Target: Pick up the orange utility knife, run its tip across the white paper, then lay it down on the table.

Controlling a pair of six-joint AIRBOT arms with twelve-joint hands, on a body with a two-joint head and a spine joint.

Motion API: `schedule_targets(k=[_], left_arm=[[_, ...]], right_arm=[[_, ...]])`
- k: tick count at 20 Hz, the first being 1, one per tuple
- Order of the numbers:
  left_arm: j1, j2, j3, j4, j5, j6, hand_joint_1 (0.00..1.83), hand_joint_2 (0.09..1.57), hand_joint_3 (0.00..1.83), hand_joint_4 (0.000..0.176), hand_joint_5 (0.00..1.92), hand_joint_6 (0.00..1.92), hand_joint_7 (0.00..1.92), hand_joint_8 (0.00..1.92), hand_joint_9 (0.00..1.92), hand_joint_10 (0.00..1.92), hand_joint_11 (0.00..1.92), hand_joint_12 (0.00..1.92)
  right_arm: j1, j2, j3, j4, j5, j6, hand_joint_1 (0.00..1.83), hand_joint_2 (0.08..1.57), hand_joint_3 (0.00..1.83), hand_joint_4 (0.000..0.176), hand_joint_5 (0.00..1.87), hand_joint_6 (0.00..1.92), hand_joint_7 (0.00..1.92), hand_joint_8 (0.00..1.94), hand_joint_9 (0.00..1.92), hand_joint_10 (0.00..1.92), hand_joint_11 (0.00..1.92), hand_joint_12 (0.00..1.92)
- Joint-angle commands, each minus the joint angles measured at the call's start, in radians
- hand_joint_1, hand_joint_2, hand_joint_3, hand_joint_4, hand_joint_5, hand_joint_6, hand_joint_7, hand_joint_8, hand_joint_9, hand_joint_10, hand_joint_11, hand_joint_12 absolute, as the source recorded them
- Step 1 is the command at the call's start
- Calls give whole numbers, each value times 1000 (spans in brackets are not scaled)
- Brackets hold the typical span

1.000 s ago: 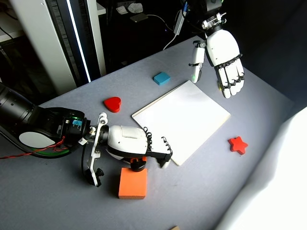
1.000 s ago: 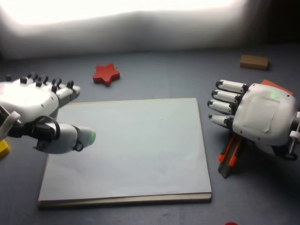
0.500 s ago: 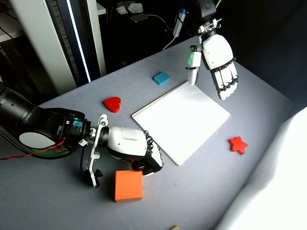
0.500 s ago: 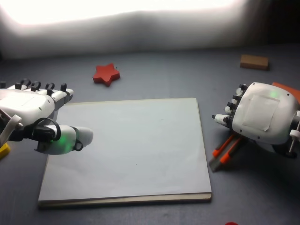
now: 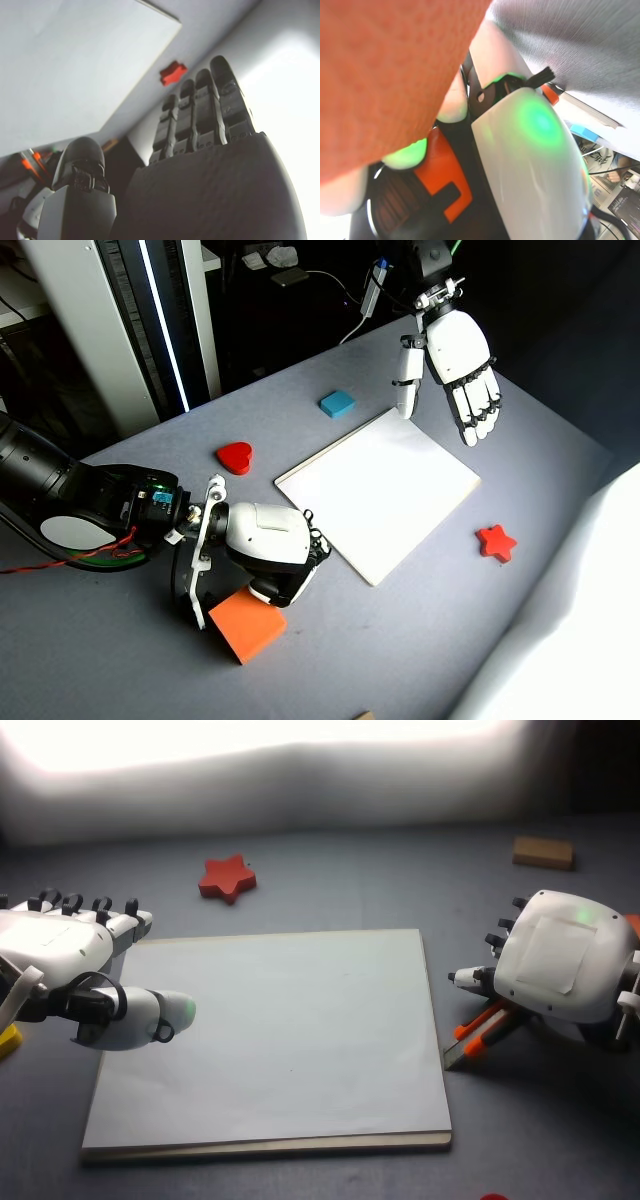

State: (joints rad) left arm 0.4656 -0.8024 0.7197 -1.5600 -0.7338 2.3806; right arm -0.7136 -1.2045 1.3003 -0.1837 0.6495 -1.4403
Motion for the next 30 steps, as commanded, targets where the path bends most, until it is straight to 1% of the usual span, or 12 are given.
schedule_targets(k=[1,2,3,6,10,14,25,30], left_arm=[[-4,5,1,57,-46,-1,0,1246,1,35,14,1,105,2,113,4,0,487],[-4,5,1,57,-46,-1,0,1242,0,39,8,2,100,1,120,5,0,509],[-4,5,1,57,-46,-1,0,1241,0,38,2,0,95,0,116,3,0,514],[-3,5,2,57,-46,-1,0,1241,0,37,0,0,93,0,115,2,0,514],[-2,5,2,56,-46,-1,0,1240,0,37,0,0,93,0,115,2,0,513],[-2,5,1,56,-46,-1,0,1240,0,37,0,0,93,0,115,2,0,512],[-4,5,4,53,-46,-5,0,1240,0,37,0,0,93,0,115,1,0,511],[-4,5,4,53,-46,-5,0,1240,0,37,0,0,93,0,115,1,0,510]], right_arm=[[16,12,4,5,97,-15,1410,1365,0,176,1308,1920,1651,1941,1830,1921,1917,1921],[21,14,4,5,97,-14,1380,1370,0,176,1297,1921,1625,1941,1806,1921,1916,1921],[27,16,4,5,99,-13,1351,1367,0,176,1234,1837,1614,1941,1796,1921,1918,1921],[46,24,4,5,103,-13,1344,1366,0,176,1218,1814,1612,1941,1794,1921,1918,1921],[70,38,-4,5,105,-10,1344,1365,0,176,1217,1809,1612,1941,1794,1921,1917,1921],[74,50,-22,5,104,-7,1344,1365,0,176,1218,1807,1612,1941,1794,1921,1917,1921],[132,105,-103,6,75,-18,1345,1365,0,176,1219,1804,1612,1941,1794,1921,1917,1921],[182,113,-106,33,85,-40,1345,1365,0,176,1219,1804,1612,1941,1794,1921,1917,1921]])
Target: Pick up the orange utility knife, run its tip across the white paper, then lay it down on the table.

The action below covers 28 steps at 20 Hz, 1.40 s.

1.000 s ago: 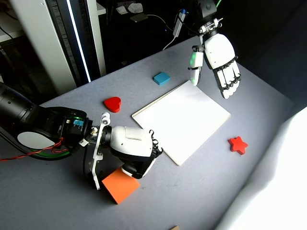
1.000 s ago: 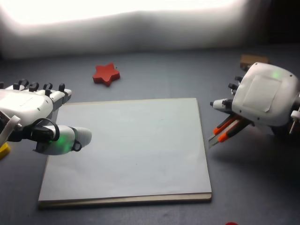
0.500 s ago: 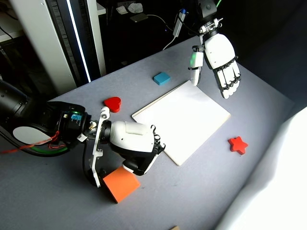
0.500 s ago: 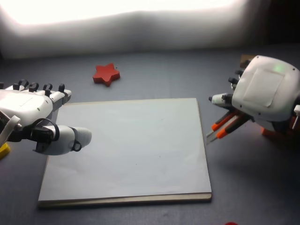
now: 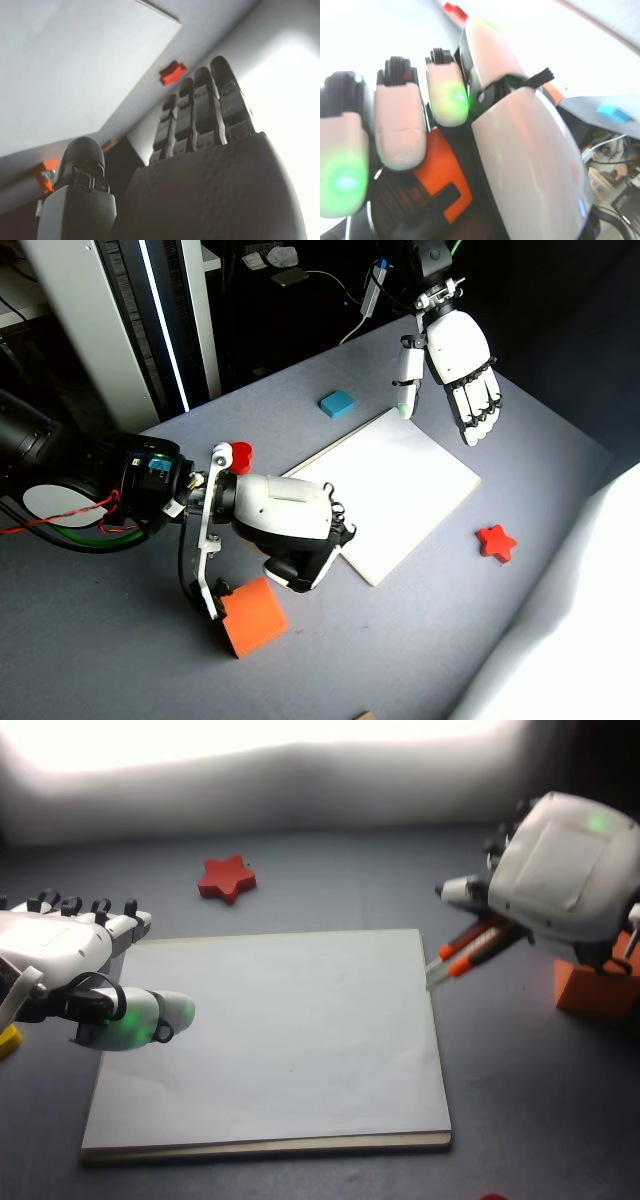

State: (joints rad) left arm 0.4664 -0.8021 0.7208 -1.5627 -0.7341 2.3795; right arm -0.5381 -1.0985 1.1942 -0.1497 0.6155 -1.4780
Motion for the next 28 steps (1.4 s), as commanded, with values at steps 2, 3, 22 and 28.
schedule_targets(k=[2,3,22,28], left_arm=[[-5,5,5,56,-45,-4,0,1240,0,37,0,0,93,0,115,1,0,510],[-5,5,5,56,-45,-4,0,1240,0,37,0,0,93,0,115,1,0,510],[2,5,14,56,-45,-4,0,1240,0,37,0,0,93,0,115,1,0,510],[7,5,15,56,-45,-4,0,1240,0,37,0,0,93,0,115,1,0,510]], right_arm=[[28,5,0,30,143,-41,1345,1365,0,176,1219,1804,1612,1941,1794,1921,1917,1921],[38,3,1,38,156,-58,1345,1365,0,176,1219,1804,1612,1941,1794,1921,1917,1921],[-8,-391,415,-554,643,-291,1345,1365,0,176,1219,1803,1612,1941,1794,1921,1917,1921],[13,-491,550,-639,668,-300,1345,1365,0,176,1219,1803,1612,1941,1794,1921,1917,1921]])
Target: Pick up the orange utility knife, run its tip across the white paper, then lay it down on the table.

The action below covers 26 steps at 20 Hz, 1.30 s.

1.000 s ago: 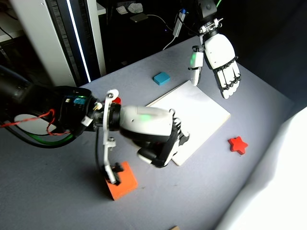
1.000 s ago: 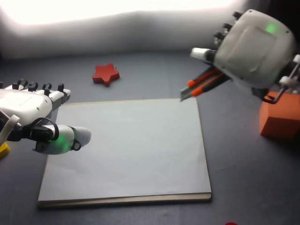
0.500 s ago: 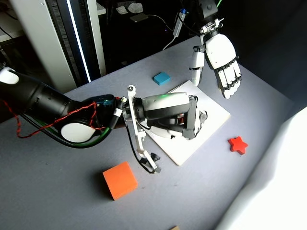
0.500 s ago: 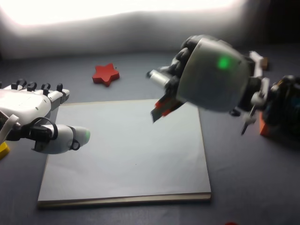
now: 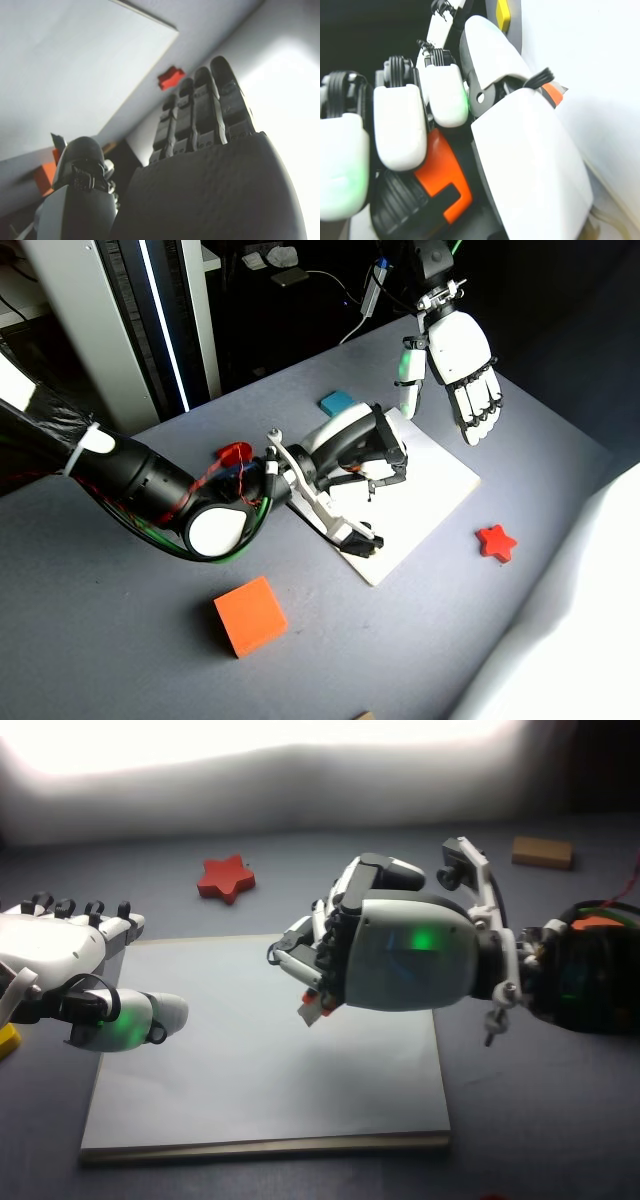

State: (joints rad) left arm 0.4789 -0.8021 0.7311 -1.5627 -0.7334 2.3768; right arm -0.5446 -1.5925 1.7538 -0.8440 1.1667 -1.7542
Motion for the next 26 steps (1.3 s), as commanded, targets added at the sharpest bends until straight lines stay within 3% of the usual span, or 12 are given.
schedule_targets(k=[1,8,26], left_arm=[[-4,5,5,56,-46,-2,0,1240,0,37,0,0,93,0,115,1,0,510],[2,4,7,56,-46,-2,0,1240,0,37,0,0,93,0,115,1,0,510],[8,3,7,57,-46,-9,0,1240,0,37,0,0,93,0,115,1,0,510]], right_arm=[[22,-8,4,53,114,-24,1345,1365,0,176,1219,1803,1612,1941,1794,1921,1917,1921],[30,-64,86,13,105,-14,1345,1365,0,176,1219,1803,1612,1941,1794,1921,1917,1921],[-6,-14,93,-13,160,18,1345,1365,0,176,1219,1803,1612,1941,1794,1921,1917,1921]])
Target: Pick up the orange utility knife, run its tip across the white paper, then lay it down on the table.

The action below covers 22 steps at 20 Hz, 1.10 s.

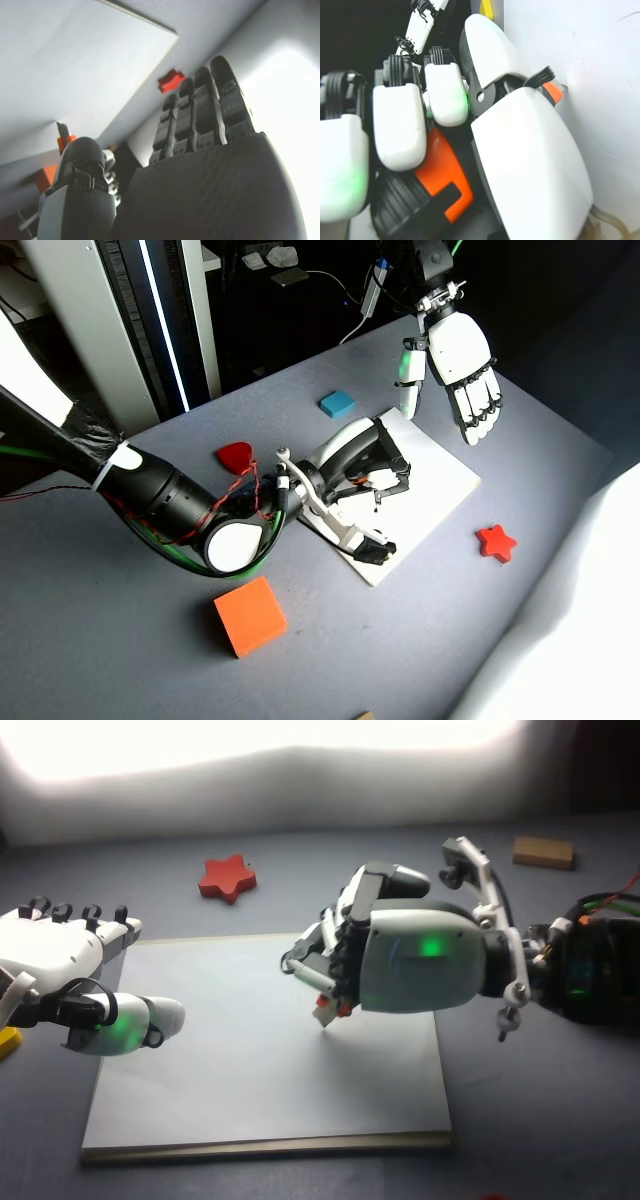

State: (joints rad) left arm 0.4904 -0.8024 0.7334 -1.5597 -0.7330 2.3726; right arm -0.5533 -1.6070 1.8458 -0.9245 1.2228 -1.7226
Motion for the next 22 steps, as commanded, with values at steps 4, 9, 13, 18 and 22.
schedule_targets(k=[4,9,13,18,22], left_arm=[[-3,4,5,54,-47,-5,0,1240,0,37,0,0,93,0,115,0,0,509],[-3,4,5,54,-47,-5,0,1240,0,37,0,0,93,0,115,0,0,509],[-2,4,5,54,-47,-6,0,1240,0,37,0,0,93,0,115,0,0,509],[-2,4,5,54,-47,-7,0,1240,0,37,0,0,93,0,115,0,0,509],[-1,4,5,54,-47,-8,0,1240,0,37,0,0,93,0,115,0,0,509]], right_arm=[[5,13,1,67,114,-8,1345,1365,0,176,1219,1803,1612,1941,1794,1921,1917,1921],[-1,19,1,67,115,-8,1345,1365,0,176,1219,1803,1612,1941,1794,1921,1917,1921],[-7,26,1,67,125,-9,1345,1365,0,176,1219,1803,1612,1941,1794,1921,1917,1921],[-6,56,-6,84,195,-3,1345,1365,0,176,1219,1803,1612,1941,1794,1921,1917,1921],[-21,140,-85,175,188,0,1345,1365,0,176,1219,1803,1612,1941,1794,1921,1917,1921]])
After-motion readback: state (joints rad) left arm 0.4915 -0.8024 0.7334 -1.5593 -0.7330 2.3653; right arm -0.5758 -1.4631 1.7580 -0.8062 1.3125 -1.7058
